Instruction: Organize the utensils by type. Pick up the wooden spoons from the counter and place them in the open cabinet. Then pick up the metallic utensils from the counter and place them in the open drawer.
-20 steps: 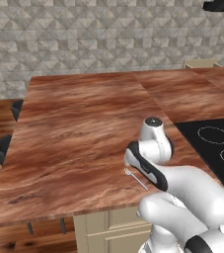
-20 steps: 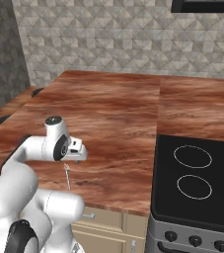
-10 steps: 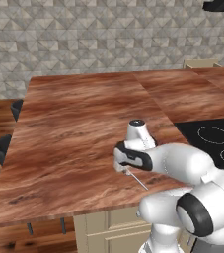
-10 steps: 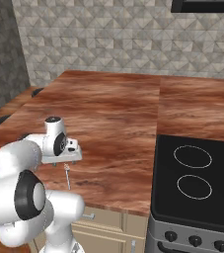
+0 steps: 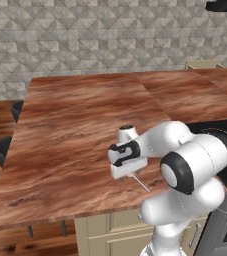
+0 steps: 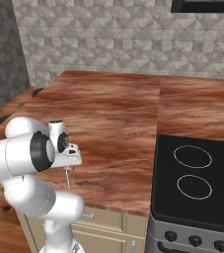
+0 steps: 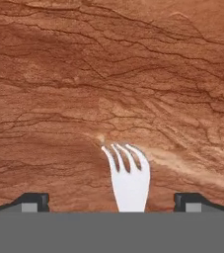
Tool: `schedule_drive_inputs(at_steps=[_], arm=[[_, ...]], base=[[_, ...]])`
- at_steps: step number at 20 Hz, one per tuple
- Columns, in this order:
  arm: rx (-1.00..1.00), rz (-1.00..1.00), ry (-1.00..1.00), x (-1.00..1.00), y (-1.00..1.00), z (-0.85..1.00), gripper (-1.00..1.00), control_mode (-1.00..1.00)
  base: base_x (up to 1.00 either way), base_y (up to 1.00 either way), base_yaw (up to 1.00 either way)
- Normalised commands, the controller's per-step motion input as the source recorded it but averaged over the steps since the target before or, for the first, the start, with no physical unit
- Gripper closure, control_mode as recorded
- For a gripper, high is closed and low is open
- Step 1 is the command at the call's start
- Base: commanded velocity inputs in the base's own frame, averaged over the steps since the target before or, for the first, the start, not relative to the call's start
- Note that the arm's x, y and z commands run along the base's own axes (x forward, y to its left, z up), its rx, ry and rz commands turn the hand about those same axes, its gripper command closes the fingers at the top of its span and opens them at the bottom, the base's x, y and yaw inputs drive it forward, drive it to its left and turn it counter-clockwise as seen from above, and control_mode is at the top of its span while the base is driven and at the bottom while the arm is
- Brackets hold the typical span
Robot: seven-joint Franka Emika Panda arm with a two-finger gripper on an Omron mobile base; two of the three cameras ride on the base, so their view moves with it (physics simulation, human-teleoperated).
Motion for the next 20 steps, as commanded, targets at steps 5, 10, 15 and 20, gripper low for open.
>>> schedule_drive_inputs(at_steps=[5, 10, 15, 20], arm=[[-0.02, 0.0, 0.07, 0.18, -0.11, -0.41, -1.0, -1.0], [0.0, 0.0, 0.0, 0.09, -0.03, -0.31, -1.0, -1.0], [0.0, 0.0, 0.0, -0.09, -0.02, -0.34, -1.0, -1.0], [0.0, 0.0, -0.11, -0.44, -0.05, -0.34, -1.0, -1.0]], base=[[0.0, 0.0, 0.0], [0.0, 0.0, 0.0], [0.0, 0.0, 0.0], [0.0, 0.0, 0.0]])
